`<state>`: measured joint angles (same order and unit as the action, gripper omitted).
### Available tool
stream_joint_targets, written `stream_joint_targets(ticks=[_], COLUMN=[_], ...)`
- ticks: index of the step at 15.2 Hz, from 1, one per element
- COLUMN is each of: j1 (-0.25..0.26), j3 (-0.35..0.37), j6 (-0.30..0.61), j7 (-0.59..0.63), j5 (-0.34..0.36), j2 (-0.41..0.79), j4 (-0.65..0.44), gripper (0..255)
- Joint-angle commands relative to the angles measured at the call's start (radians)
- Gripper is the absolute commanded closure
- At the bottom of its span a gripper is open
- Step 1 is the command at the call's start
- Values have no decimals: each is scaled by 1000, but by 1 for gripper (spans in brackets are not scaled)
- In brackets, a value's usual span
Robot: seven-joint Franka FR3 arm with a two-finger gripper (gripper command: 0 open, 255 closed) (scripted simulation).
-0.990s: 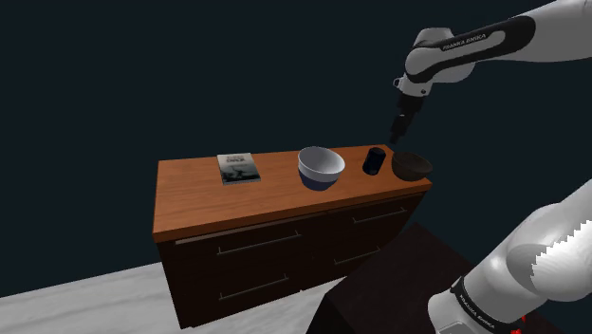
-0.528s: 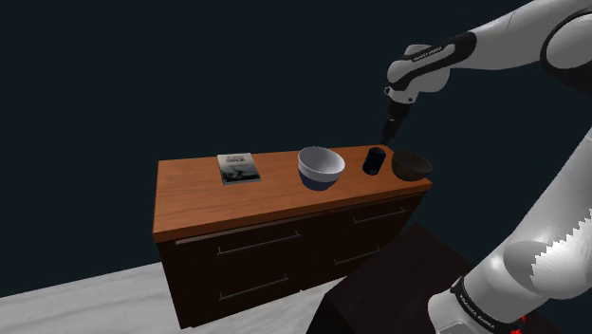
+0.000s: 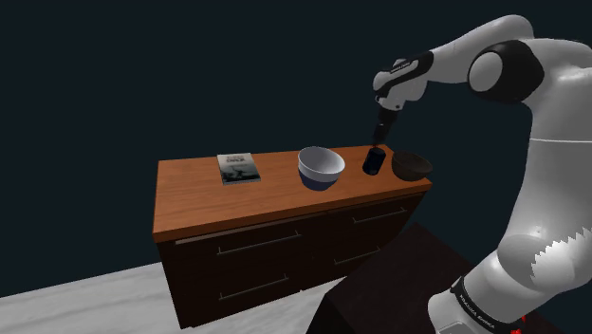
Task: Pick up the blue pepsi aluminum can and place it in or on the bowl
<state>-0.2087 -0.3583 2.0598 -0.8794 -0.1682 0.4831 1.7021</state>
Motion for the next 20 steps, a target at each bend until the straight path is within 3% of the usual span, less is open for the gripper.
stream_joint_targets(ticks=[1, 3, 11, 18, 19, 20], j1=[-35, -62, -65, -65, -65, -65], j3=[13, 25, 36, 36, 36, 36], j6=[-17, -35, 45, 45, 45, 45], j7=[-29, -43, -53, -53, -53, -53], j5=[-32, -50, -66, -66, -66, -66], j2=[91, 157, 198, 199, 199, 199], j4=[-101, -182, -141, -142, -142, -142], gripper=[0, 0, 0, 0, 255, 255])
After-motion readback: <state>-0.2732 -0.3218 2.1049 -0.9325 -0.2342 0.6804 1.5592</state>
